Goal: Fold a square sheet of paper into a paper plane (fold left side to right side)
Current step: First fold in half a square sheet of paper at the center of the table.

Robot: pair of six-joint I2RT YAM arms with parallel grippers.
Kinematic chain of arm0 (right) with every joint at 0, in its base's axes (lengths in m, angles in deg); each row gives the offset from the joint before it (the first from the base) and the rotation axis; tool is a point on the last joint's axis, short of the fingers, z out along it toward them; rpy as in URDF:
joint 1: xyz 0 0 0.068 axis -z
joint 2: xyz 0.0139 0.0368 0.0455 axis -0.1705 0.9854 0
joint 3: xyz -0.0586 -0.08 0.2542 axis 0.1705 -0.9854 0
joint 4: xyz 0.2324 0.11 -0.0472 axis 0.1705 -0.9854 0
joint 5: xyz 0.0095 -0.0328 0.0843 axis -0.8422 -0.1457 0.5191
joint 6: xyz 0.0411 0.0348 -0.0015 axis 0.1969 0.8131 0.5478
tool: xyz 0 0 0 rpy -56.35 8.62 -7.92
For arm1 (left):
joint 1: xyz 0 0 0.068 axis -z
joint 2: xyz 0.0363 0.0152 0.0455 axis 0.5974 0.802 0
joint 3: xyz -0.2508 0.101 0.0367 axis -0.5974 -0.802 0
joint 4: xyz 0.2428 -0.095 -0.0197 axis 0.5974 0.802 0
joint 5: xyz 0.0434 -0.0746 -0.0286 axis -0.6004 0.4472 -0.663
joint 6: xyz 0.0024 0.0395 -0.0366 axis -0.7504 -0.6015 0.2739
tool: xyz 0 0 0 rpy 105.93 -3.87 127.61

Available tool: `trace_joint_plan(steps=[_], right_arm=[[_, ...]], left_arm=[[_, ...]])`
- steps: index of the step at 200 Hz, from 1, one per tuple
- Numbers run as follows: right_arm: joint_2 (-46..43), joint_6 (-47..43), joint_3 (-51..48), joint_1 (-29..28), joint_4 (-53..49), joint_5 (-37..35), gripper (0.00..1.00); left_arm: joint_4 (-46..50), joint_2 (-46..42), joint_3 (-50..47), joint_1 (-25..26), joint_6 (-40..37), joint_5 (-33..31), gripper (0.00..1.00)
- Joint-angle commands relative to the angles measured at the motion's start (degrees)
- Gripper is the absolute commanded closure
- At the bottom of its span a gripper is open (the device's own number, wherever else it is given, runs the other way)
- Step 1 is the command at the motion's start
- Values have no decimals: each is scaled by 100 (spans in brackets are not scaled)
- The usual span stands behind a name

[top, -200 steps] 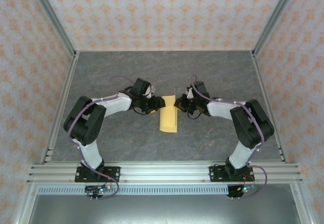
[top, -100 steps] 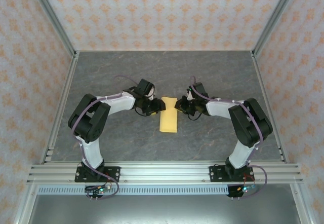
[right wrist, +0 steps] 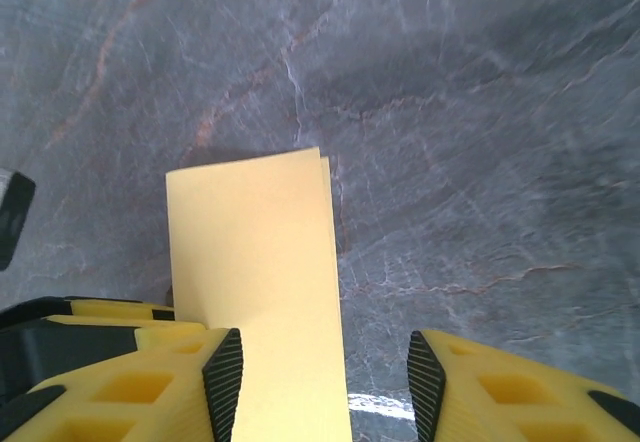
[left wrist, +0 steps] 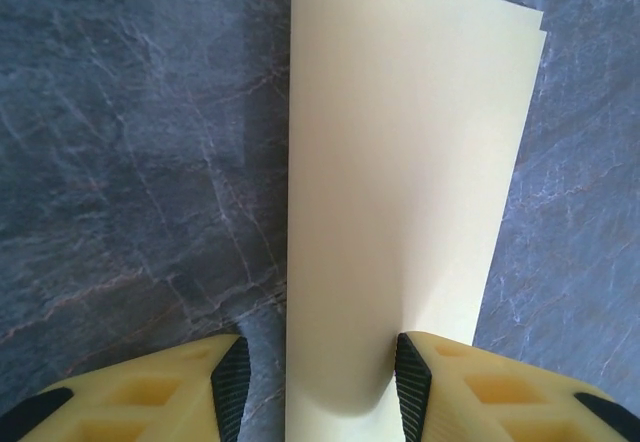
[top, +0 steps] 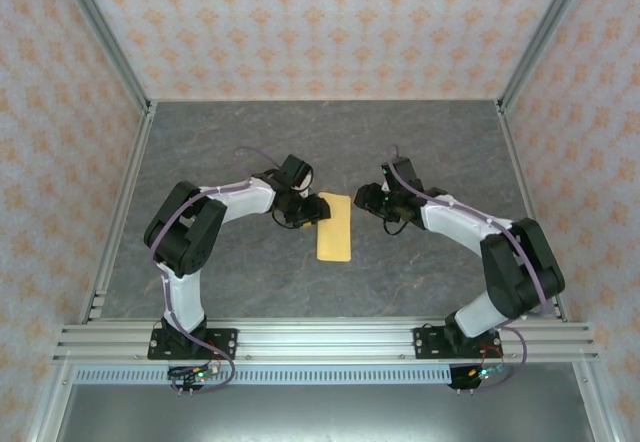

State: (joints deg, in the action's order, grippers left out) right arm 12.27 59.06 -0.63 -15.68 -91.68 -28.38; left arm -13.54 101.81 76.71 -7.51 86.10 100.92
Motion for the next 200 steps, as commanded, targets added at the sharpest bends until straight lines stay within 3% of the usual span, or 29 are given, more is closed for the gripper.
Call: trace_joint_plan(steps=[1,60,200], right_arm=[[-233,-199,86,-32,-361,-529,49],[-258,-221,78,-26,-381,-525,46],[-268,-3,-45,-31,-39,-125,40]], left_arm=[[354,273,174,109,-103,-335,54],[604,340,298,152,-259,-499,59],[786,444,447,214,-396,-618,58]])
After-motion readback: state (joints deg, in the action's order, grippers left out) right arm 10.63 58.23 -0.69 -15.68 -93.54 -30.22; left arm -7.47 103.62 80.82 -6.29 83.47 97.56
